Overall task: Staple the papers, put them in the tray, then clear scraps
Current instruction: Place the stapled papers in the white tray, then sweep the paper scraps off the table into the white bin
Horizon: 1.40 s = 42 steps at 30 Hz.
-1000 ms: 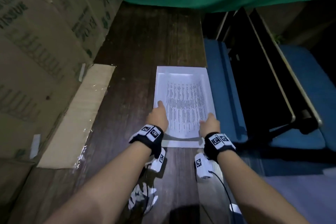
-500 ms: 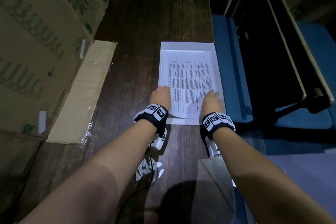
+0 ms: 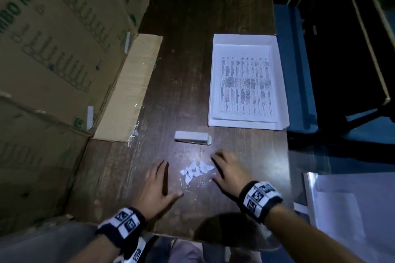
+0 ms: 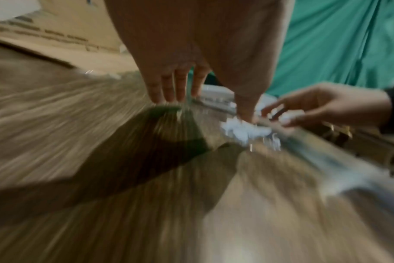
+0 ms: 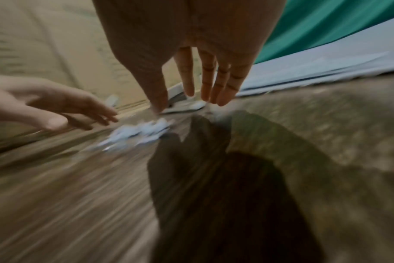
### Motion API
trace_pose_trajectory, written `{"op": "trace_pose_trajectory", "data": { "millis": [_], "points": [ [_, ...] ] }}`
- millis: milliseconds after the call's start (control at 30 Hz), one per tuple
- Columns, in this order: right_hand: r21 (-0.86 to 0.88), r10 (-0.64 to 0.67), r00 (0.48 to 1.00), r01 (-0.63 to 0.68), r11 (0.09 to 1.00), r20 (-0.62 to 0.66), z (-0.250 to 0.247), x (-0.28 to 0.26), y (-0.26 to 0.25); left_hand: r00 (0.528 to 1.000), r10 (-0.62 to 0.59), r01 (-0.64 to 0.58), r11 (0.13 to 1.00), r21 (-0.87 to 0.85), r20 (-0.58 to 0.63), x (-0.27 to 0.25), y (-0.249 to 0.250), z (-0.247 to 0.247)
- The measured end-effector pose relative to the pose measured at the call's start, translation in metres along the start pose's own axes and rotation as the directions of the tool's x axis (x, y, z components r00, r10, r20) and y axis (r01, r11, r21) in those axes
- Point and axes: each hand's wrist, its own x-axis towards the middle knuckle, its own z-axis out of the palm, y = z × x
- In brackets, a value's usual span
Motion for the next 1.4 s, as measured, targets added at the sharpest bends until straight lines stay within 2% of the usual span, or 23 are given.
{"op": "trace_pose_trajectory", "data": {
  "millis": [67,133,200,267,333,433,500,600,700,800,833,900,967,1067,1133,1200,1267,1400],
  "points": [
    [-0.07,-0.038,0.994,0.046,0.997,0.102,0.024,-0.005,-0.02,0.997,-0.021,0.007,0.983,0.184,0.074,-0.014,-0.014,0.025],
    [-0.091,-0.008,0.993,0.019,0.996,0.117,0.038,-0.004,-0.03,0.999,-0.006,-0.004,0.959,0.284,0.034,-0.018,-0.014,0.036],
    [-0.053,0.029,0.997,-0.026,0.998,0.067,0.042,-0.002,-0.031,0.998,0.046,-0.032,0.958,0.285,-0.042,-0.018,-0.009,0.04],
    [0.001,0.053,0.999,-0.053,0.999,0.011,0.044,-0.003,-0.024,0.99,0.094,-0.077,0.984,0.159,-0.106,-0.018,-0.003,0.043],
    [0.04,0.065,0.997,-0.064,0.997,-0.031,0.044,-0.006,-0.015,0.987,0.092,-0.089,0.996,0.024,-0.129,-0.013,0.009,0.046],
    [0.054,0.11,0.99,-0.106,0.993,-0.088,0.039,-0.015,-0.001,0.976,0.135,-0.152,0.984,-0.088,-0.173,0.004,0.038,0.057],
    [0.063,0.155,0.982,-0.148,0.987,-0.111,0.033,-0.02,0.008,0.967,0.177,-0.202,0.971,-0.13,-0.181,0.014,0.058,0.067],
    [0.09,0.178,0.975,-0.167,0.982,-0.134,0.023,-0.024,0.014,0.973,0.169,-0.205,0.946,-0.25,-0.158,0.023,0.079,0.072],
    [0.031,0.105,0.975,-0.101,0.994,-0.194,0.017,-0.017,-0.001,0.97,0.138,-0.203,0.913,-0.353,-0.201,0.024,0.074,0.064],
    [-0.149,-0.087,0.973,0.056,0.987,-0.214,0.023,0.004,-0.043,0.935,0.054,-0.182,0.922,-0.343,-0.349,0.022,0.039,0.047],
    [-0.201,-0.131,0.975,0.095,0.975,-0.177,0.028,0.013,-0.058,0.92,0.019,-0.158,0.932,-0.327,-0.392,0.022,0.025,0.041],
    [-0.247,-0.158,0.987,0.153,0.957,-0.004,0.041,0.028,-0.088,0.896,-0.048,-0.095,0.95,-0.296,-0.442,0.022,-0.002,0.026],
    [-0.304,-0.108,0.98,0.155,0.94,0.165,0.052,0.041,-0.107,0.888,-0.079,-0.044,0.966,-0.254,-0.454,0.025,-0.021,0.015],
    [-0.415,-0.016,0.977,0.105,0.904,0.211,0.06,0.048,-0.102,0.917,-0.033,-0.024,0.99,-0.138,-0.397,0.025,-0.027,0.009],
    [-0.441,0.039,0.979,0.054,0.896,0.2,0.062,0.041,-0.082,0.95,0.07,-0.084,0.996,-0.035,-0.303,0.023,-0.018,0.014],
    [-0.468,0.065,0.983,0.024,0.883,0.173,0.059,0.027,-0.056,0.962,0.182,-0.181,0.983,0.022,-0.203,0.022,-0.003,0.023],
    [-0.446,0.102,0.982,-0.021,0.895,0.157,0.051,0.01,-0.032,0.96,0.247,-0.243,0.969,0.046,-0.135,0.024,0.016,0.034],
    [-0.334,0.086,0.984,-0.03,0.942,0.155,0.032,-0.014,-0.005,0.963,0.256,-0.258,0.966,-0.015,-0.087,0.031,0.052,0.05]
  ]
}}
